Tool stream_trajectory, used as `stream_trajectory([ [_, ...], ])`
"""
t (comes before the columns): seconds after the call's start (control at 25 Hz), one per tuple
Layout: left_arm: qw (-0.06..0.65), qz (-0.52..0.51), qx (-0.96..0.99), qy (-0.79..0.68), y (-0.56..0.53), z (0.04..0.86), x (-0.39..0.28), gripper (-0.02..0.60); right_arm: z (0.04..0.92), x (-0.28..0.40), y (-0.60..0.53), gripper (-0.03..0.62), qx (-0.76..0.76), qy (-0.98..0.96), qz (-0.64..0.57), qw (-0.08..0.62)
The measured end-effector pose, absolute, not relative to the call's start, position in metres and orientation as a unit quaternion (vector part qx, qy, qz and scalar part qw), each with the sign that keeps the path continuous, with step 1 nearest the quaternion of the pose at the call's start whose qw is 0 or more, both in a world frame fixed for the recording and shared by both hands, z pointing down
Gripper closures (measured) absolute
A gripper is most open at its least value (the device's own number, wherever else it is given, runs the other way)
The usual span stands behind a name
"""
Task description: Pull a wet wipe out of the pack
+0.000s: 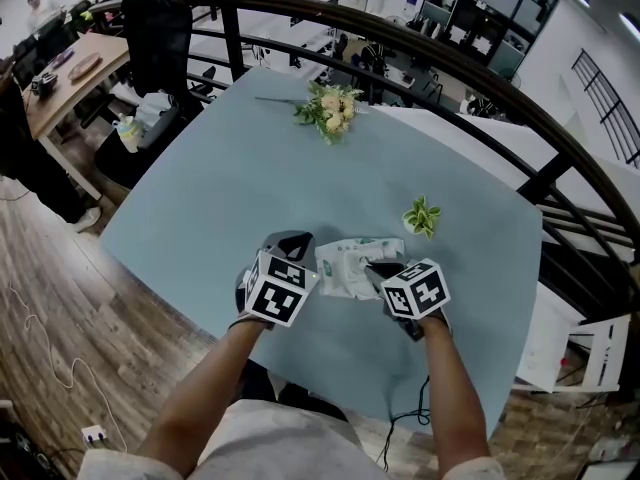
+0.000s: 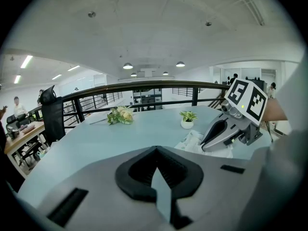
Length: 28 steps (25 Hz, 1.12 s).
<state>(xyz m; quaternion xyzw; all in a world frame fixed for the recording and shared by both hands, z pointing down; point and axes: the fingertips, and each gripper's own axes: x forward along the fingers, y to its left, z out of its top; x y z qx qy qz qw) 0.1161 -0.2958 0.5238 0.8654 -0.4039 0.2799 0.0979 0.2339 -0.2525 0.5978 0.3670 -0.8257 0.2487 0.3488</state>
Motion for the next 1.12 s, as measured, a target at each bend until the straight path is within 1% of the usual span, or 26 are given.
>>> stream_trajectory([
  [0.48, 0.092, 0.286, 0.862, -0.408, -0.296, 0.52, 0.118, 0.589, 0.596, 0.233, -0.254, 0.583, 0.367, -0.83, 0.249, 0.339],
  [1.12, 0.082, 0.295, 0.863, -0.403, -0.29, 0.501, 0.139, 0.589, 0.584, 0.238, -0.253, 0.585, 0.369, -0.838, 0.255, 0.31],
])
